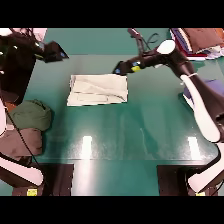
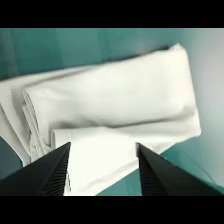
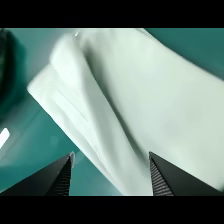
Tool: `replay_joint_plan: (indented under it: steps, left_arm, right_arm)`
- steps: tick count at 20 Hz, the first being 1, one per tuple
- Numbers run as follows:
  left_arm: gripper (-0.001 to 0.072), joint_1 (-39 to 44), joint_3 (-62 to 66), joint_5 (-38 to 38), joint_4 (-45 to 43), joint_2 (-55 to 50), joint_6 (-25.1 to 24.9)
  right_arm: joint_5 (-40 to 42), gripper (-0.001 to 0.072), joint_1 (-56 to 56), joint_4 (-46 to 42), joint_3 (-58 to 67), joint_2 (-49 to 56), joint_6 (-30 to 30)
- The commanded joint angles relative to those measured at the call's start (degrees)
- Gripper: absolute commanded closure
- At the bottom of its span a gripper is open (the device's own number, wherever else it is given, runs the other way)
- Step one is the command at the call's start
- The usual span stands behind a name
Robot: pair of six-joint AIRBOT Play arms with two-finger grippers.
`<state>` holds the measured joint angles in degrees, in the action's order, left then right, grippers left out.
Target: Fold the shirts.
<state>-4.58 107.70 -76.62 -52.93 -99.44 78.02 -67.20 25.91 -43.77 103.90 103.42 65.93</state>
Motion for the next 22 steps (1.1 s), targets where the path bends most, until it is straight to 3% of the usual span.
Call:
replay_joint_plan:
  steps: [1, 9, 10, 11, 12, 15, 17, 20, 22]
  left_arm:
    - [0.0215, 2.6, -8.7, 5.2, -3.3, -1.2, -0.5]
    - [0.0216, 4.6, -10.9, 6.2, -3.7, -5.9, -0.4]
    - [0.0289, 4.6, -10.9, 6.2, -3.7, -5.9, -0.4]
    - [0.0547, 4.5, -10.8, 6.1, -3.7, -5.9, -0.5]
    - [0.0683, 4.5, -10.6, 5.5, -3.8, -5.9, -0.5]
    - [0.0687, 4.5, -8.9, -2.7, -5.6, -4.2, -4.5]
    - [0.0686, 4.9, -9.4, -7.7, -11.2, -1.3, -7.5]
    - [0.0686, 5.4, -13.6, -11.8, -21.2, 3.0, -8.0]
    - [0.0682, 5.4, -16.2, -13.9, -22.1, 3.4, -7.3]
  right_arm:
    - [-3.4, 0.0161, -4.9, -1.3, -8.3, -4.6, 1.7]
    - [-0.2, 0.0161, -6.0, -1.4, -21.4, -11.7, 1.7]
    - [0.0, 0.0161, -6.0, -1.4, -21.8, -11.8, 1.7]
    - [-0.3, 0.0161, -6.0, -1.3, -21.8, -11.8, 1.7]
    - [-0.5, 0.0161, -6.0, -1.3, -21.8, -11.8, 1.7]
    - [-2.8, 0.0162, -6.3, -1.4, -21.8, -11.8, 1.8]
    - [-4.5, 0.0162, -6.9, -1.5, -21.9, -11.8, 2.7]
    - [-4.4, 0.0161, -7.9, -1.7, -21.9, -11.8, 3.0]
    - [-3.1, 0.0162, -8.3, -3.1, -21.9, -11.8, 4.0]
